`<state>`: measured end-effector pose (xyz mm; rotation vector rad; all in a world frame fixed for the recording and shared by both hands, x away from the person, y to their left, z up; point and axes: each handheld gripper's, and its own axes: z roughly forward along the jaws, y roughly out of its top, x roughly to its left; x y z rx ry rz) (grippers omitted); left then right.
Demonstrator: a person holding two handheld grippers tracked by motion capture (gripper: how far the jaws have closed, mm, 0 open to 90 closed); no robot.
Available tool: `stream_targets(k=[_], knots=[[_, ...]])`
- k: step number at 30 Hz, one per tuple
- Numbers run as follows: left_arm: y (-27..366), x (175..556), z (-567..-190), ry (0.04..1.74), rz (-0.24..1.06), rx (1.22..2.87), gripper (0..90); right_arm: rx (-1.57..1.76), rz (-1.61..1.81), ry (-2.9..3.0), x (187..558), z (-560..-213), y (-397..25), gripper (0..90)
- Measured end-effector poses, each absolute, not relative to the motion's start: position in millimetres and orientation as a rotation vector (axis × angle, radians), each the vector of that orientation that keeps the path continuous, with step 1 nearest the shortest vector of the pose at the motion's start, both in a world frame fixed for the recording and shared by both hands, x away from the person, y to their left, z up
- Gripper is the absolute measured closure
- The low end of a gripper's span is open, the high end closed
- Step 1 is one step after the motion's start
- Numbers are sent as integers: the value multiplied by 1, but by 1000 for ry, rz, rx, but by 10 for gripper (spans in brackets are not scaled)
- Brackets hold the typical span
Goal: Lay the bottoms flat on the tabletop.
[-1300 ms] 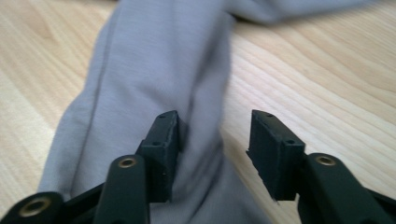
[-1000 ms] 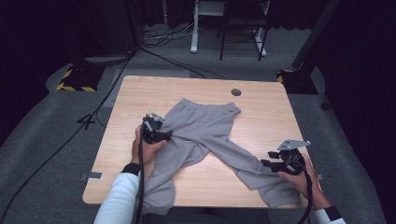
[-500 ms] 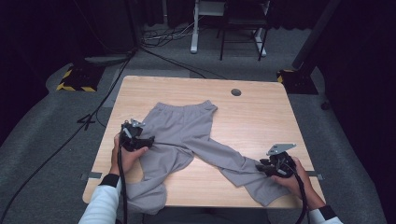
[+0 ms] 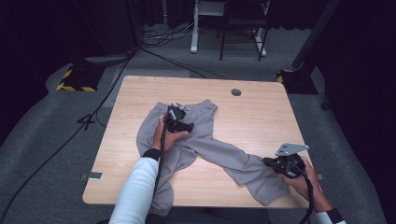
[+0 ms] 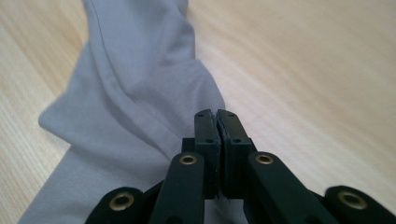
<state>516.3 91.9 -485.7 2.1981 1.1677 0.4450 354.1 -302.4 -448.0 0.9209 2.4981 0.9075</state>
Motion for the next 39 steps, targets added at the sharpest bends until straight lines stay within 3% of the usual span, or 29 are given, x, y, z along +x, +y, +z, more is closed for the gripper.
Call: stream_targets(k=[3,7,12,19,22,26,27,33,39], knots=[[93,523,-491,1241,460,2178,299,919,982,2445,348,-432,-310,874],[116,528,-490,1390,571,2122,300,824,1037,2436,330,-412,-306,874],[150,529,-493,1554,533,1984,300,622,1102,2564,299,-405,-278,874],[146,521,-492,1497,605,2039,303,337,1005,2869,268,-445,-191,864],[144,516,-488,1449,582,2051,308,304,909,2931,266,-469,-172,802],[123,497,-470,1209,550,2056,287,330,1040,2898,270,-464,-174,584],[113,492,-465,1134,515,2077,280,352,1084,2884,272,-460,-177,564],[67,491,-467,1057,474,2194,274,564,1165,2635,315,-433,-194,530],[43,506,-483,1115,418,2258,311,783,1057,2633,372,-458,-186,472]])
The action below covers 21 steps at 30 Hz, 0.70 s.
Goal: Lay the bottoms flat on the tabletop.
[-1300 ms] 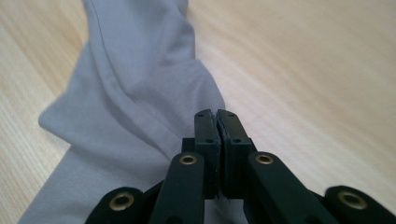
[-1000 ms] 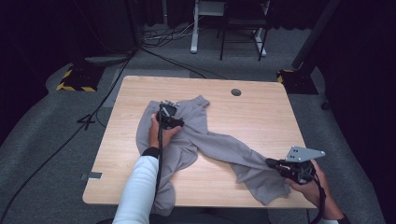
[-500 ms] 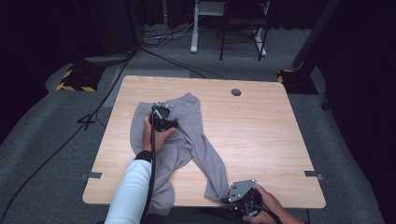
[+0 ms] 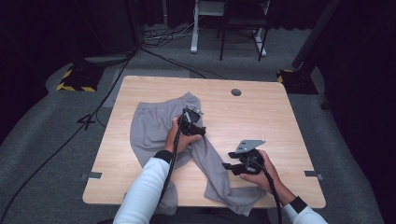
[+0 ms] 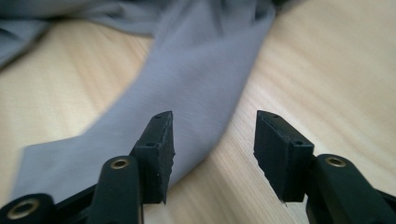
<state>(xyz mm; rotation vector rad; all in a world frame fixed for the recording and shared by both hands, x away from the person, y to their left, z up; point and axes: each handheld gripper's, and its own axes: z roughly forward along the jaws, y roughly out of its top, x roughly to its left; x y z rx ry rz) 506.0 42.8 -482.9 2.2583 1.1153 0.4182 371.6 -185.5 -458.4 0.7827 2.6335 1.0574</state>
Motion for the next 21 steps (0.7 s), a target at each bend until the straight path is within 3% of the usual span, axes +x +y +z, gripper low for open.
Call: stream_targets(k=[5,8,10,14,21], knots=[[43,511,-484,1060,393,2317,643,827,1036,2690,386,-478,-173,443],[45,514,-483,1052,428,2336,809,818,1001,2704,384,-481,-164,504],[47,515,-482,1042,411,2333,847,809,951,2694,382,-483,-159,585],[52,511,-463,1017,424,2205,852,810,968,2666,380,-484,-162,862],[62,493,-410,907,445,2001,856,844,1068,2514,380,-457,-190,884]])
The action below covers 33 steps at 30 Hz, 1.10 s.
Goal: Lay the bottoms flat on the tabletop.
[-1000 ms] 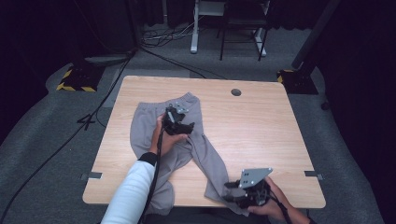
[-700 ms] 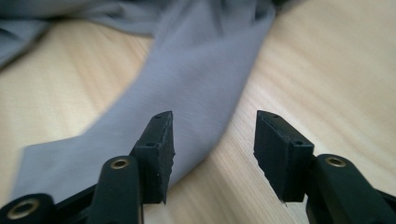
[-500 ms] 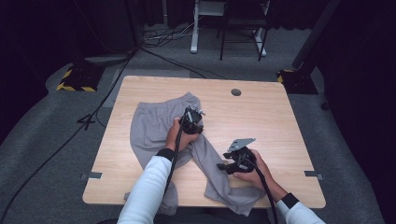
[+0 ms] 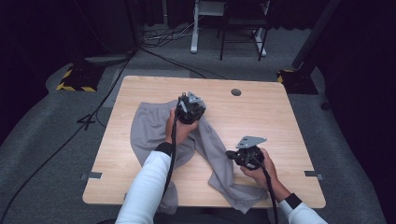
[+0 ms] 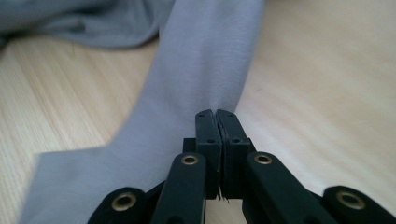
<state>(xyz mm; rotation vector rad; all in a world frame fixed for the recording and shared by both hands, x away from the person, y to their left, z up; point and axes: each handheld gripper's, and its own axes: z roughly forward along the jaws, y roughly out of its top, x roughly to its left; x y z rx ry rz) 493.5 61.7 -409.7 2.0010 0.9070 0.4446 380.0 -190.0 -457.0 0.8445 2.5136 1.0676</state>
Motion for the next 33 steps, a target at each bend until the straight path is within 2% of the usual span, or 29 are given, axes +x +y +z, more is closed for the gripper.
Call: stream_targets(k=[3,7,10,14,17,19,21,23,26,30,33], knots=[[79,476,-395,824,445,1953,856,810,1112,2426,372,-433,-200,884],[114,450,-397,755,464,1923,853,608,1133,2446,343,-411,-184,883],[141,426,-417,764,453,1977,853,458,1132,2539,322,-414,-158,882],[166,405,-443,808,421,2051,845,353,1102,2684,309,-437,-123,869],[178,394,-463,855,426,2134,838,302,1064,2814,303,-458,-104,777],[186,388,-475,888,413,2183,819,281,1038,2859,299,-466,-99,658],[191,384,-481,896,436,2222,793,285,1058,2888,299,-465,-102,621],[197,383,-482,924,417,2236,747,335,1095,2874,302,-458,-114,551],[203,382,-477,959,457,2198,612,457,1164,2800,312,-441,-152,537],[204,384,-462,970,461,2059,427,630,1102,2695,325,-437,-196,542],[186,391,-451,918,457,2051,349,684,1050,2724,328,-446,-216,540]])
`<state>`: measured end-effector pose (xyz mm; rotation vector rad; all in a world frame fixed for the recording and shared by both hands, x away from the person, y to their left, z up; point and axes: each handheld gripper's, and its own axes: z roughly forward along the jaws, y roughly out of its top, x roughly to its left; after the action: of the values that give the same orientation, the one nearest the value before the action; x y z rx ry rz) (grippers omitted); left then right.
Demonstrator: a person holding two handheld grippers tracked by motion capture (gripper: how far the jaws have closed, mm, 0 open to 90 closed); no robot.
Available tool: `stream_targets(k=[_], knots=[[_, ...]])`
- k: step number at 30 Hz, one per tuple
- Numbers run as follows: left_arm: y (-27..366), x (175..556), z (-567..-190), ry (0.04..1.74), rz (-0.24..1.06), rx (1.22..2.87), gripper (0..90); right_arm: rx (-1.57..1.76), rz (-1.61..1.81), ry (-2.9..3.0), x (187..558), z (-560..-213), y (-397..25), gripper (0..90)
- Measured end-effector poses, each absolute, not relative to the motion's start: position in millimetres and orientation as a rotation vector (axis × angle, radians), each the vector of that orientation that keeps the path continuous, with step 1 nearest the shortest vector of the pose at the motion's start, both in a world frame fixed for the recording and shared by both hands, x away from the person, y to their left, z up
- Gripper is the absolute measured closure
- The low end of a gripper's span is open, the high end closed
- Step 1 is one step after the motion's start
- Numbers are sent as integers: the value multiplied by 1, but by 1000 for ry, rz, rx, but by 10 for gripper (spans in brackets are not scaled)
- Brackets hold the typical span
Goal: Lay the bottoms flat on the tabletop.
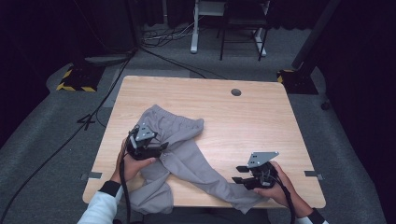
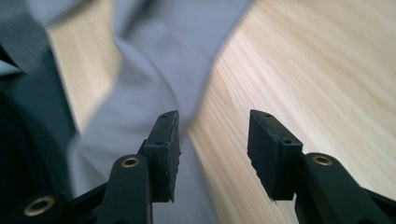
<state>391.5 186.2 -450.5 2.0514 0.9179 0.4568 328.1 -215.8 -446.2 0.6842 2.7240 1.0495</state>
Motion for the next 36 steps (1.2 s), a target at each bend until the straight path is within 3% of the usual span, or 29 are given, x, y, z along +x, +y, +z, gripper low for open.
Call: stream_targets(k=[5,10,12,17,20,28,36], knots=[[147,419,-454,916,431,2133,284,668,940,2831,319,-466,-220,513],[122,445,-472,992,419,2224,299,630,810,2863,307,-476,-220,481],[119,451,-479,1002,401,2249,390,669,830,2860,307,-476,-225,549],[124,457,-484,1010,389,2255,726,664,810,2823,304,-474,-230,846],[133,458,-474,993,411,2181,817,684,805,2742,305,-465,-235,877],[193,453,-430,1063,487,1777,822,795,853,2368,313,-422,-278,883],[247,426,-450,1123,509,1721,818,820,800,2350,305,-427,-301,882]])
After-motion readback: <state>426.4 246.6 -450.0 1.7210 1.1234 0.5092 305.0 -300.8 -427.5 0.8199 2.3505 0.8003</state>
